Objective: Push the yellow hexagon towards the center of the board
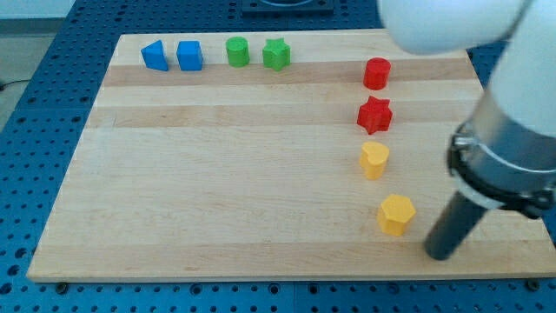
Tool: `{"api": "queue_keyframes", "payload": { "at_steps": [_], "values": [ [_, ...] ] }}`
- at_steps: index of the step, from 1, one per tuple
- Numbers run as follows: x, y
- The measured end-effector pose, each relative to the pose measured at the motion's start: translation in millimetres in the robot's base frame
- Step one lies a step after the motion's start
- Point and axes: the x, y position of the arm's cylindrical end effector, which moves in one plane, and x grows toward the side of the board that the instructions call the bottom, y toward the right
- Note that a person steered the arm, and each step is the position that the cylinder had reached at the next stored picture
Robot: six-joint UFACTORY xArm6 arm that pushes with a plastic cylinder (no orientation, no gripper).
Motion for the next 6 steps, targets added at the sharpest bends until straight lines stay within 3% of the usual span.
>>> {"api": "queue_keyframes", "payload": {
  "at_steps": [2, 5, 6],
  "values": [
    [-56, -34],
    [-89, -109],
    [-126, -109]
  ]
}}
